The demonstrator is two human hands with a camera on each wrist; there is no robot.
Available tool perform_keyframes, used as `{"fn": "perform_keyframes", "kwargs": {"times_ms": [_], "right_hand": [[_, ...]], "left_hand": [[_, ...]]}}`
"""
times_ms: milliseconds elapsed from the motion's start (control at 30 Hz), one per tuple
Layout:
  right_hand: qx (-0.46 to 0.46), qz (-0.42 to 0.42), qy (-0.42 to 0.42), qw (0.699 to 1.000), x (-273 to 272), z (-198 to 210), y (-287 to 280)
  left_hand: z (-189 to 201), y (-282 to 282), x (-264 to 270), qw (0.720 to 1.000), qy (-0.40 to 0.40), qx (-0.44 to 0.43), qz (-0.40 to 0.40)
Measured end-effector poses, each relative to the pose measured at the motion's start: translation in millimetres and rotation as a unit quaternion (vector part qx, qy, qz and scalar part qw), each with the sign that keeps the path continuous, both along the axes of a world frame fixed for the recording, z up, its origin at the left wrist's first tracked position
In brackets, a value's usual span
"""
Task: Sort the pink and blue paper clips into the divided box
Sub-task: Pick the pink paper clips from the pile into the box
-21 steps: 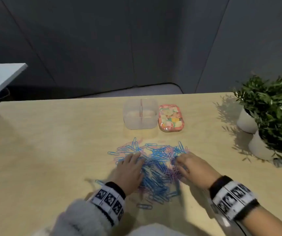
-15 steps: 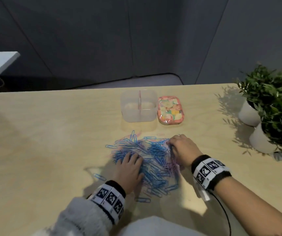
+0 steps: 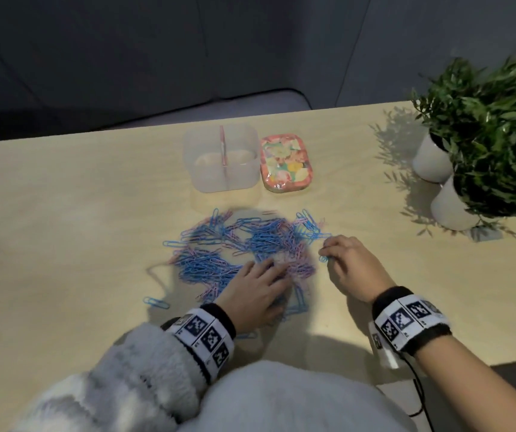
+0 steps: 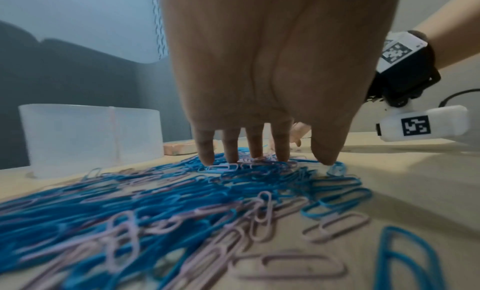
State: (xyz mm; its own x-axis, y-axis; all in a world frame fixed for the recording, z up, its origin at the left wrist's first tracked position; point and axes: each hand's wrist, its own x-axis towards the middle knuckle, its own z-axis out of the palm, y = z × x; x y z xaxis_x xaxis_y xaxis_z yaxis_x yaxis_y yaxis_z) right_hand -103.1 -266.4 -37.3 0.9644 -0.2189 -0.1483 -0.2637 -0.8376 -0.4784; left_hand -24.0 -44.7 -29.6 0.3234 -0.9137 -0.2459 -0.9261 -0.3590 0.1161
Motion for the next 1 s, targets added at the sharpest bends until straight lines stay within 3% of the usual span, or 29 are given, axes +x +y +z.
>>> {"fn": "perform_keyframes", "kwargs": {"times_ms": [100, 200, 433, 533, 667, 767, 900, 1000], "right_hand": [[-0.019, -0.053, -0.034, 0.998, -7.9, 1.4, -2.7], [-0.019, -0.024, -0.041, 0.999, -4.3, 5.2, 8.4], [-0.024, 0.000, 0.053, 0.998, 6.0, 3.3, 32.6], [0.002, -0.018, 0.063, 0.998, -2.8, 0.5, 29.8], [0.031, -0.042, 0.038, 0.998, -5.2, 5.8, 25.6], [0.041, -0.039, 0.009, 0.998, 8.4, 10.9, 28.7], [0.019, 0.046, 0.014, 0.999, 23.0, 9.1, 38.1], [-0.005, 0.054, 0.010, 0.998, 17.5, 6.0, 36.9]], "left_hand": [[-4.6, 14.0, 4.9, 1.000, -0.008, 0.001, 0.004], [-1.9, 11.0, 4.5, 1.000, -0.019, -0.010, 0.003], [-7.6, -6.1, -7.7, 0.997, -0.039, -0.060, -0.022], [-5.9, -15.8, -3.7, 0.995, -0.034, -0.086, 0.021], [0.6, -38.7, 4.9, 0.990, -0.072, -0.050, 0.109], [7.8, -48.7, 6.6, 0.987, -0.046, 0.002, 0.156], [-0.6, -49.2, 10.8, 0.988, -0.057, 0.013, 0.146], [-2.6, -40.4, 18.3, 0.990, -0.035, 0.025, 0.138]]}}
